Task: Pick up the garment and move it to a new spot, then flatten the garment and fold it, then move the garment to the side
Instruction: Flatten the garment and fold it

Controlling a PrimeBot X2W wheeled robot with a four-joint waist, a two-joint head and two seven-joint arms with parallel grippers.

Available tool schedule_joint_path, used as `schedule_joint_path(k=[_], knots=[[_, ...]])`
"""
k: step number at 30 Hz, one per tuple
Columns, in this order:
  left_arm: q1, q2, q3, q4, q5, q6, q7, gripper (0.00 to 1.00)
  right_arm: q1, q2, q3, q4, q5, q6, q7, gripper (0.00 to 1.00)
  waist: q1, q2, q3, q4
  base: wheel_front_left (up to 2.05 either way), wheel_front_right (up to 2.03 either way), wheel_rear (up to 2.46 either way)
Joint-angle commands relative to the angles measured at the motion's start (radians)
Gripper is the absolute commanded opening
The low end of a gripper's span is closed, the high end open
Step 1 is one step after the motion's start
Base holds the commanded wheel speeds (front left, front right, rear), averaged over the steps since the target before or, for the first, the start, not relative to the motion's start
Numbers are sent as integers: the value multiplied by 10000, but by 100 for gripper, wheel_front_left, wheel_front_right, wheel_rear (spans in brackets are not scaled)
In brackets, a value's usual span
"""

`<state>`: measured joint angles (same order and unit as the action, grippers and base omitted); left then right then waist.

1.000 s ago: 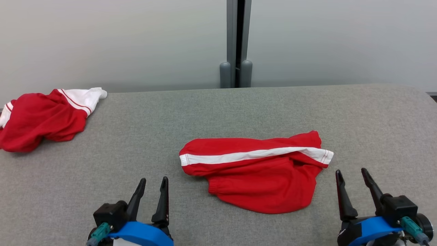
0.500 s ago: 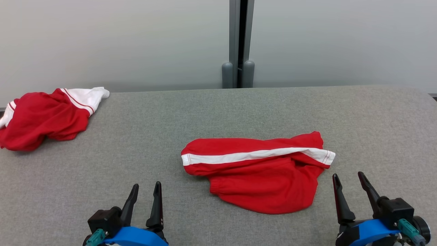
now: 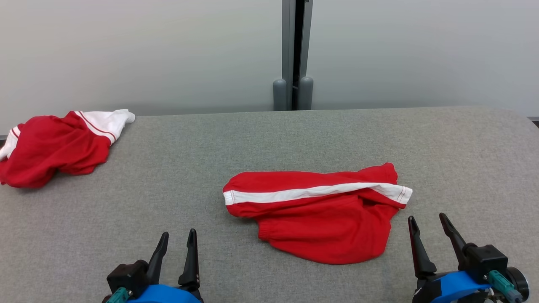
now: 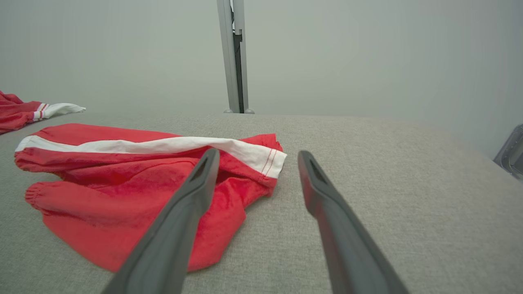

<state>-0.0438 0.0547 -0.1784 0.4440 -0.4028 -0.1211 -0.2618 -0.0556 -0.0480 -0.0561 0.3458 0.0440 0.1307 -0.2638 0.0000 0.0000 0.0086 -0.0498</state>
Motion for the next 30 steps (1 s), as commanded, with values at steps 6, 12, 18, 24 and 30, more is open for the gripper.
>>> schedule_joint_path(k=[6, 12, 18, 24, 30], knots=[[104, -34, 26, -41, 148, -50, -47, 100, 111, -45, 38, 45, -5, 1, -12, 100, 0, 0, 20, 0, 0, 0, 0], [-635, -41, -763, 316, 10, -107, 432, 100, 34, -46, 78, 227, 56, 1, -12, 100, 0, 0, 163, 20, 0, 0, 0], [-2013, 155, -1887, 491, -1004, -108, 2051, 100, -203, -46, 193, 381, 122, -1, -12, 100, 0, 0, 442, -44, 0, 0, 0], [-3237, 621, -2109, 1355, -1931, -104, 3359, 100, -470, -47, 318, 412, 188, -1, -12, 100, 0, 0, 830, -407, 0, 0, 0], [-3688, 682, -2274, 1716, -2827, -105, 3850, 100, -583, -44, 132, 405, 156, 1, -12, 100, 0, 0, 1140, -646, 0, 0, 0]])
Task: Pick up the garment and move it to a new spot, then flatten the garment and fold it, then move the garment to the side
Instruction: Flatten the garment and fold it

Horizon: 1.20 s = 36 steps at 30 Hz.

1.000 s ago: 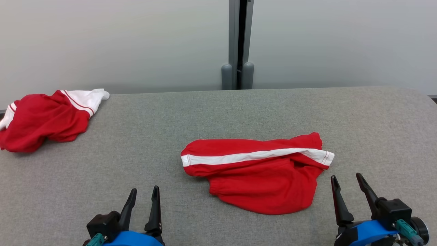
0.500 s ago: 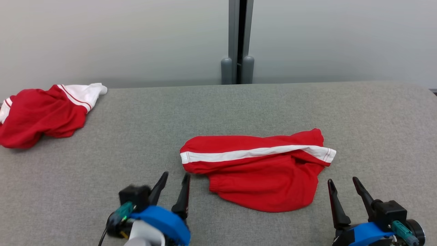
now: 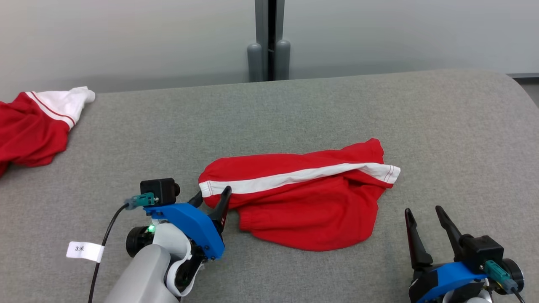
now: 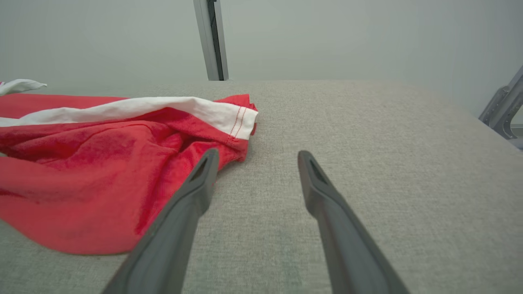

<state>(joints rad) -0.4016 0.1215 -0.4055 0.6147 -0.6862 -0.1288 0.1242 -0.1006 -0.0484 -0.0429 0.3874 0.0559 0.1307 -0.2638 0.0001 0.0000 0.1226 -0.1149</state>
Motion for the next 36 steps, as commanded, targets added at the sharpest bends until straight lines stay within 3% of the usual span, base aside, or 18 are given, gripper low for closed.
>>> schedule_joint_path(k=[1, 7, 8, 10, 12, 17, 27, 36], knots=[[-186, 6, -28, -20, -245, -28, 37, 100, -168, -39, -30, -15, 35, 1, -12, 100, -1, 0, 54, -31, 0, 0, 0], [-437, 115, -330, -276, -1405, -29, -77, 100, -364, -42, -235, -22, 82, 1, -12, 100, -1, 0, 275, -151, 0, 0, 0], [-467, 129, -357, -338, -1584, -29, -154, 93, -448, -39, -253, 2, 93, 1, -12, 100, -1, 0, 316, -157, 0, 0, 0], [-539, 219, -438, -448, -1821, -29, -352, 36, -632, -39, -272, 116, -12, 1, -10, 100, -1, 0, 386, -160, 0, 0, 0], [-564, 300, -542, -501, -1930, -29, -559, 0, -958, -43, -364, 338, -73, -1, -12, 100, -1, 0, 438, -152, 0, 0, 0], [-445, 500, -928, -466, -1990, -30, -1079, 0, -1908, -36, -657, 1413, -208, 1, -11, 100, -1, 0, 550, 3, 0, 0, 0], [-466, 523, -1580, -110, -2218, -30, -1650, 0, -3477, -59, 286, 3468, 1440, 1, 1022, 100, -1, 0, 635, 339, 0, 0, 0], [-682, 565, -1964, 136, -2477, -30, -1901, 0, -3978, -318, 1207, 3894, 1935, 1, 1256, 100, -1, 0, 632, 401, 0, 0, 0]])
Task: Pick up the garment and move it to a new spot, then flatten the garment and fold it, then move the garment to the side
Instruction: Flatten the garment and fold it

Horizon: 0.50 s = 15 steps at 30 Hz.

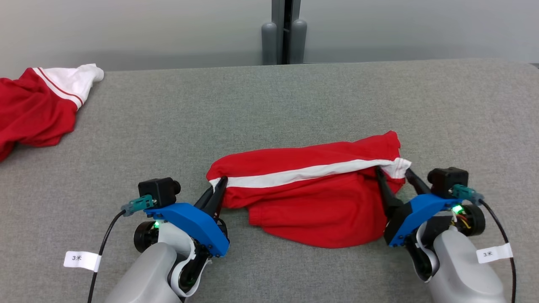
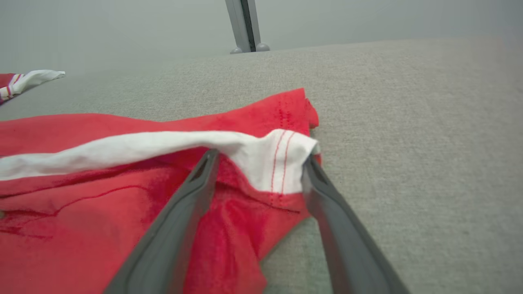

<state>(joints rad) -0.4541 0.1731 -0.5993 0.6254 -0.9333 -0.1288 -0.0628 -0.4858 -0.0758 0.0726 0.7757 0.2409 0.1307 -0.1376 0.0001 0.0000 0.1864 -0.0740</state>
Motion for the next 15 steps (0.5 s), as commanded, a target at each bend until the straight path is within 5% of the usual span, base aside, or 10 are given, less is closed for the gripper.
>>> schedule_joint_path(k=[1, 15], knots=[[-168, 55, -68, 54, -43, -30, -62, 0, -134, -78, 237, -17, 197, 1, 35, 100, -1, 0, -12, -14, 0, 0, 0], [-409, 128, -481, 338, -319, -31, -300, 0, -319, -909, 1518, -260, 1951, 1, 917, 100, -1, 0, 42, -3, 0, 0, 0]])
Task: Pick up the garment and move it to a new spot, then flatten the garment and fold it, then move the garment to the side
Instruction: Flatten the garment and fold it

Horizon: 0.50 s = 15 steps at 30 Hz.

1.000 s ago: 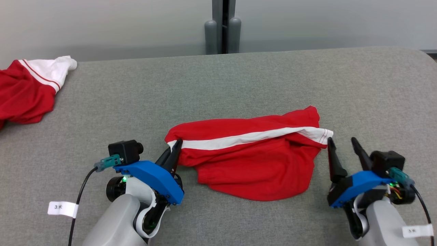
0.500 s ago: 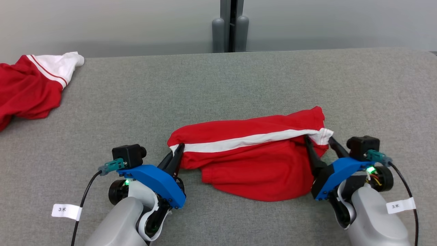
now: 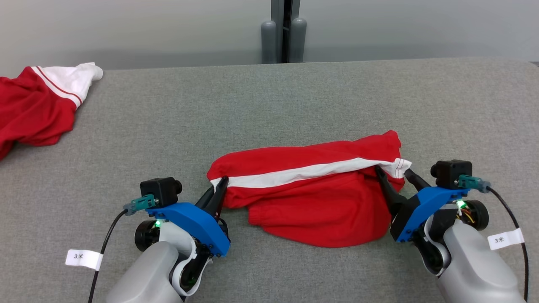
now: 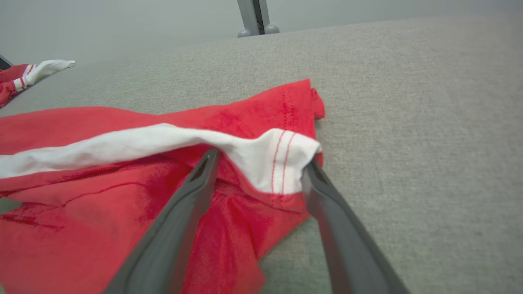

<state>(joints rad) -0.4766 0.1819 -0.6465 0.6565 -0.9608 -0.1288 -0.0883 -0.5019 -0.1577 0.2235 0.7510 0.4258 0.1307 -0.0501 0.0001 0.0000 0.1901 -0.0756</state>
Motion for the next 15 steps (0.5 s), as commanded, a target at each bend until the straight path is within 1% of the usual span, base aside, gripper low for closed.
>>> schedule_joint_path(k=[1, 3, 7, 12, 13, 14, 15], knots=[[-195, 41, -32, 45, -58, -31, -58, 0, -158, -91, 40, -52, 304, 1, 98, 100, -1, 0, 8, 26, 0, 0, 0], [-219, 51, -87, 81, -97, -31, -94, 0, -126, -60, 107, -211, 827, 1, 256, 100, -1, 0, 11, 51, 0, 0, 0], [-243, 57, -204, 133, -194, -31, -149, 0, 39, -385, 282, -586, 1609, 1, 531, 100, -1, 0, 14, 81, 0, 0, 0], [-277, 102, -306, 192, -294, -31, -226, 0, 161, -714, 546, -820, 2073, 1, 737, 100, -1, 0, 36, 84, 0, 0, 0], [-288, 111, -317, 201, -324, -31, -246, 0, 152, -724, 600, -811, 2119, 1, 787, 89, -1, 0, 38, 81, 0, 0, 0], [-293, 123, -331, 211, -341, -31, -264, 0, 132, -733, 650, -780, 2157, 1, 824, 56, -1, 0, 38, 79, 0, 0, 0], [-296, 131, -345, 226, -335, -31, -282, 0, 107, -744, 681, -720, 2200, 1, 842, 39, -1, 0, 37, 77, 0, 0, 0]])
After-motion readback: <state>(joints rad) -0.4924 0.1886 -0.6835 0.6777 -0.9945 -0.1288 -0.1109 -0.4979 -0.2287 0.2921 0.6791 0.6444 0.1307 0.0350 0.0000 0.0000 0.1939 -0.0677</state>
